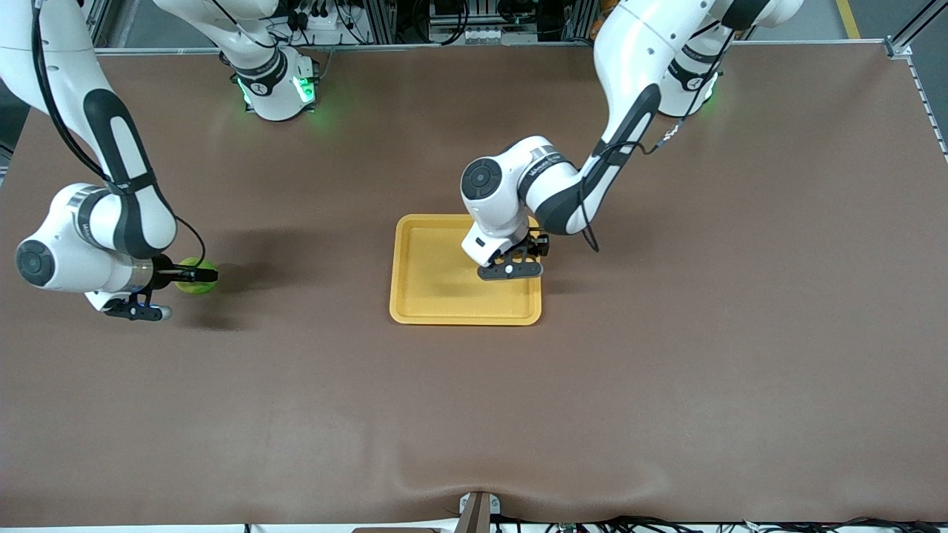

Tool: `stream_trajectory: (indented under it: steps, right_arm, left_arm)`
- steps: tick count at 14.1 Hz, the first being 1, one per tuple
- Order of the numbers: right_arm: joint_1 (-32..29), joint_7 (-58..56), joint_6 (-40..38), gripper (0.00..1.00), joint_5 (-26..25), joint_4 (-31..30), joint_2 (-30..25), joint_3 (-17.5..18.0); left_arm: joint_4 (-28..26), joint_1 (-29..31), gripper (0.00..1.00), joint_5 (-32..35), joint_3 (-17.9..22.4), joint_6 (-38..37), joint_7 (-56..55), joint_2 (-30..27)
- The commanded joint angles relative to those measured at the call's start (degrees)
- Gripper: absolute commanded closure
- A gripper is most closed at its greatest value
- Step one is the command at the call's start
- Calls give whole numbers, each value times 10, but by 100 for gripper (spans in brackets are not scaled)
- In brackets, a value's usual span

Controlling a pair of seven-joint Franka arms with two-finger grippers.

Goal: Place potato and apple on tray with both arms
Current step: 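Carry the potato over the tray with the left gripper and lower it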

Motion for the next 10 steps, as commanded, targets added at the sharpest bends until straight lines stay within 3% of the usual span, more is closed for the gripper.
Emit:
stream_trajectory:
  steps: [1, 2, 3, 4, 7, 10]
  right_arm:
    - [20, 13, -35, 100, 8, 7, -24, -1]
    - [23, 31, -56, 100, 8, 21, -24, 0]
    - [27, 51, -88, 100, 8, 41, -24, 0]
    - [36, 68, -112, 100, 8, 59, -24, 0]
    - [67, 111, -181, 100, 8, 109, -25, 0]
    - [98, 147, -195, 100, 8, 124, -30, 0]
  left_arm:
    - [23, -8, 62, 23, 7, -14, -8, 16]
    - [32, -8, 54, 26, 7, -14, -8, 22]
    - [45, -8, 18, 26, 7, -14, -8, 30]
    - [54, -8, 0, 27, 8, -13, -9, 40]
    - [55, -9, 0, 33, 8, -14, -9, 40]
    - [56, -5, 0, 33, 9, -14, -10, 25]
